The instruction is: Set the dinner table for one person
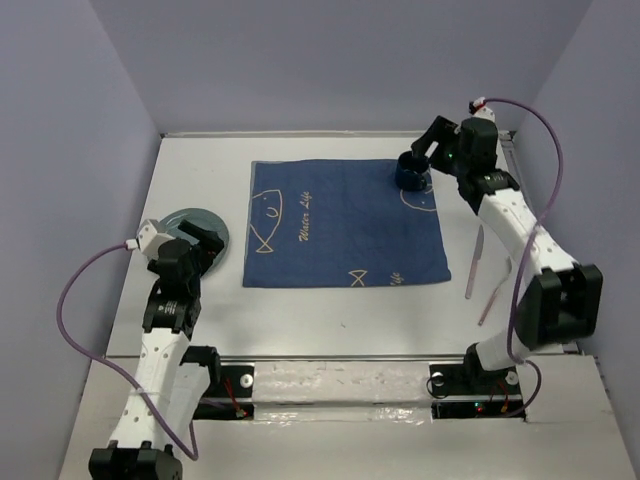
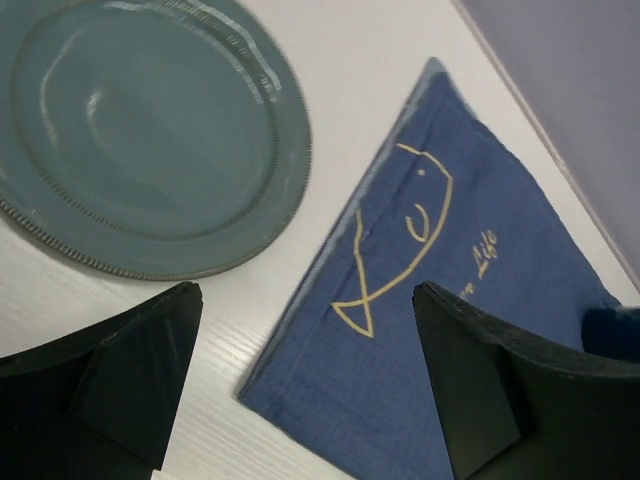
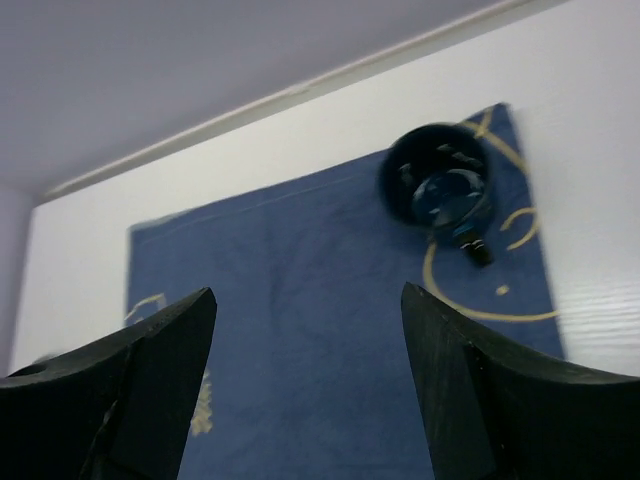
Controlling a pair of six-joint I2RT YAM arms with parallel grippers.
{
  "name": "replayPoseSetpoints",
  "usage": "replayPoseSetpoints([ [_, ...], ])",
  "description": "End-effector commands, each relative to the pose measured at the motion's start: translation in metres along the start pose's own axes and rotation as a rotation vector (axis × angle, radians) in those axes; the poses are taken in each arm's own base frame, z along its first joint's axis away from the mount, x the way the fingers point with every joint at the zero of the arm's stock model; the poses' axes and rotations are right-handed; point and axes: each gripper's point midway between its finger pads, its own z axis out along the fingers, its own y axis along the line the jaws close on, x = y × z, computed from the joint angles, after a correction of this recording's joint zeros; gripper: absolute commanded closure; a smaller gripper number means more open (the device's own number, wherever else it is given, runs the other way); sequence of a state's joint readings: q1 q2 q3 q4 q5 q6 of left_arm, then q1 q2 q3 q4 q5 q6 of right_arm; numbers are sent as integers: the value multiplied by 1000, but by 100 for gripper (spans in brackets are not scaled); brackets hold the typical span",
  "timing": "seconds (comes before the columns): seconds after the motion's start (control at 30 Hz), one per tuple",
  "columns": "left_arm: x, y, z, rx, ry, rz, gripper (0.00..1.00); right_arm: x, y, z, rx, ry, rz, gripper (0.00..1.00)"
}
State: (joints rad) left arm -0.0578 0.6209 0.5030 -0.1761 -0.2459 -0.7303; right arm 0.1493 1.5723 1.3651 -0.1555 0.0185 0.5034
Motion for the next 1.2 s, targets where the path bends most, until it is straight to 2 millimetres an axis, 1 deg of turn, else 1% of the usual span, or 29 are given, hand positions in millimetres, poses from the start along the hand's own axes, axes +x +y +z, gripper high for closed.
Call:
replayPoseSetpoints([
  [0.0, 14, 29, 21, -51, 33, -188, 4, 57, 68, -52, -280, 57, 45, 20],
  [0.03, 19, 33, 23, -52, 54, -204, 4, 69, 73, -60, -306, 75, 52, 20],
  [0.07, 29, 46, 26, -81, 66, -217, 5, 89, 81, -77, -354, 101, 47, 20],
  [0.1, 31, 52, 27, -96, 62, -234, 5, 100, 85, -87, -384, 120, 42, 20],
  [0.13, 29, 58, 28, -112, 49, -263, 4, 107, 85, -93, -394, 133, 45, 20],
  [0.17, 35, 68, 29, -137, 47, -274, 5, 122, 84, -105, -415, 148, 46, 20],
  [0.27, 39, 83, 32, -179, 31, -323, 5, 139, 83, -122, -462, 183, 57, 20],
  [0.3, 44, 90, 34, -206, 40, -333, 5, 144, 84, -128, -477, 193, 56, 20],
  [0.33, 46, 95, 37, -209, 32, -346, 5, 148, 81, -135, -489, 194, 61, 20],
  [0.37, 49, 101, 39, -225, 33, -383, 5, 148, 81, -139, -499, 193, 62, 20],
  [0.4, 56, 107, 42, -234, 48, -400, 5, 151, 84, -147, -525, 198, 57, 20],
  [0.47, 62, 107, 45, -226, 65, -431, 6, 149, 85, -152, -536, 193, 49, 20],
  [0.6, 59, 108, 51, -219, 34, -482, 9, 148, 84, -158, -544, 190, 41, 20],
  [0.67, 61, 109, 54, -219, 35, -489, 10, 152, 82, -155, -536, 202, 36, 21],
  [0.7, 66, 113, 55, -233, 43, -498, 11, 156, 81, -154, -534, 212, 36, 22],
  [0.73, 63, 111, 57, -219, 29, -505, 12, 156, 80, -154, -533, 213, 36, 22],
  [0.8, 68, 116, 60, -236, 31, -514, 14, 160, 78, -152, -531, 217, 42, 22],
  [0.83, 67, 115, 62, -222, 21, -529, 14, 160, 78, -152, -531, 217, 43, 23],
  [0.9, 73, 119, 63, -232, 29, -539, 20, 162, 80, -153, -534, 221, 42, 24],
  [0.93, 69, 118, 65, -220, 8, -554, 22, 162, 80, -153, -535, 220, 42, 24],
  [1.03, 65, 116, 66, -196, -23, -586, 35, 164, 78, -154, -531, 221, 44, 25],
  [1.13, 58, 113, 67, -159, -67, -610, 34, 166, 76, -154, -527, 224, 43, 25],
  [1.17, 56, 113, 67, -154, -74, -613, 34, 169, 77, -154, -531, 231, 38, 25],
])
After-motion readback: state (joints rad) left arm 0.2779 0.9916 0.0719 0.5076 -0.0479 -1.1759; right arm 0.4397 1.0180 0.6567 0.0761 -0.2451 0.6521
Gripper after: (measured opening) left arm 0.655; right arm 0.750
